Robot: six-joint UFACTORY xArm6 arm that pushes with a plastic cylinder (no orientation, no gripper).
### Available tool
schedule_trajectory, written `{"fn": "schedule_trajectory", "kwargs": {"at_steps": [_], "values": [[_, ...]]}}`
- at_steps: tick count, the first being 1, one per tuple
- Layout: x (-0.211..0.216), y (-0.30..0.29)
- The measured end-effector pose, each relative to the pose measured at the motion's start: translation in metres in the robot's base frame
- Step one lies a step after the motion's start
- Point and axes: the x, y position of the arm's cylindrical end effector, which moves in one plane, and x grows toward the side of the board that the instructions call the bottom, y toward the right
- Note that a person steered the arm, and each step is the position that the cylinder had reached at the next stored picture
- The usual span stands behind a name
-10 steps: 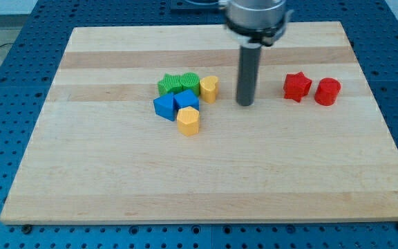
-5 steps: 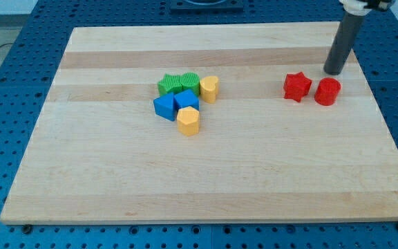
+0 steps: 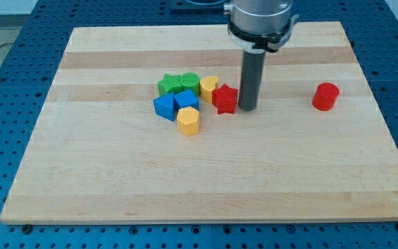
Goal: Push the red star into the group of blocks
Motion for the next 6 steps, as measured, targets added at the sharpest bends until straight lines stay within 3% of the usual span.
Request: {"fn": "schedule_trajectory", "kwargs": {"at_steps": [1, 4, 6], "values": [[-0.008, 0.015], [-0.008, -0.057], [-0.007, -0.043]]}}
